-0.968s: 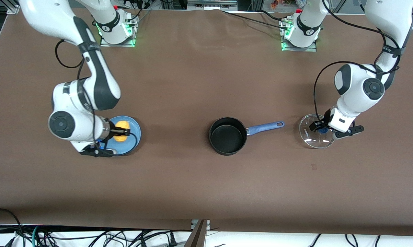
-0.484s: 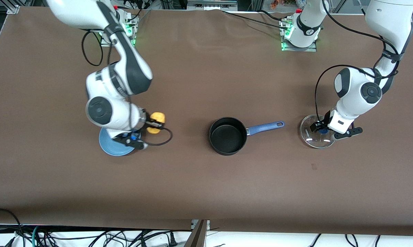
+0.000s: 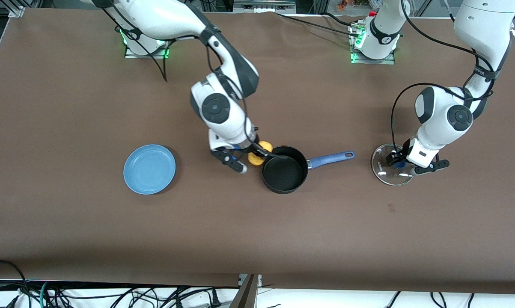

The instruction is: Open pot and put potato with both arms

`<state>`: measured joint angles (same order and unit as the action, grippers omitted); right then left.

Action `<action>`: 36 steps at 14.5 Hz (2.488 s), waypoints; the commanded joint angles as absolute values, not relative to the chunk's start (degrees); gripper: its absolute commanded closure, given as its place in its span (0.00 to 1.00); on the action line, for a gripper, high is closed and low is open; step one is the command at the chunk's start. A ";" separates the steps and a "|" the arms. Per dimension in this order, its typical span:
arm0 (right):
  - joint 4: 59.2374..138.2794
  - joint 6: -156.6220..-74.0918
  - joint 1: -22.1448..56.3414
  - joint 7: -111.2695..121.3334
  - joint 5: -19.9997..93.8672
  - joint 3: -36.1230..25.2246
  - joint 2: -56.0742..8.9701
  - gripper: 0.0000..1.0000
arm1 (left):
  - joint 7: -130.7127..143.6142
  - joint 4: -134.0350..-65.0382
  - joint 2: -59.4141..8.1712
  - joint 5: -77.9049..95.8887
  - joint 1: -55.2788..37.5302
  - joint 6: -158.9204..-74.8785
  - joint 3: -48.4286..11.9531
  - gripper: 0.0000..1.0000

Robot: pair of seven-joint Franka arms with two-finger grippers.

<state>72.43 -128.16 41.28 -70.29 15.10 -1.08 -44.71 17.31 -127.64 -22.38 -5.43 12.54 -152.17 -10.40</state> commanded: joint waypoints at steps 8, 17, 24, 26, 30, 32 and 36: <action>65.04 -138.96 43.51 -76.20 16.26 -1.84 -51.95 0.20 | 17.40 -126.04 -20.31 -8.61 14.68 -151.70 -10.72 0.11; 65.04 -124.56 36.31 -63.32 15.91 -2.55 -44.22 0.00 | 17.75 -112.26 -15.30 -7.73 14.06 -128.88 -12.03 0.11; 73.35 -100.74 30.77 -35.38 16.17 -11.14 -27.72 0.00 | 16.96 -101.00 -11.61 -5.02 14.15 -113.39 -13.18 0.11; 80.21 -97.58 30.67 -26.15 16.08 -15.01 -20.25 0.00 | 16.96 -97.58 -10.90 -3.43 14.15 -108.31 -13.18 0.10; 90.60 -92.13 30.76 -13.39 12.15 -20.73 -7.93 0.00 | 16.79 -86.95 -10.99 -0.71 14.06 -94.51 -13.36 0.06; 91.84 -89.75 30.76 -10.82 9.24 -21.70 -4.76 0.00 | 16.79 -82.90 -10.90 -0.53 14.06 -89.32 -13.80 0.01; 91.93 -84.56 20.44 -5.64 3.96 -13.93 0.43 0.00 | 16.79 -78.76 -10.90 -0.44 14.06 -85.18 -15.21 0.00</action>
<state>89.84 -86.13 27.41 -8.97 6.13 -20.16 -3.38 17.31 -81.69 -10.14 -1.39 13.98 -88.11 -14.97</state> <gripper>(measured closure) 0.000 0.000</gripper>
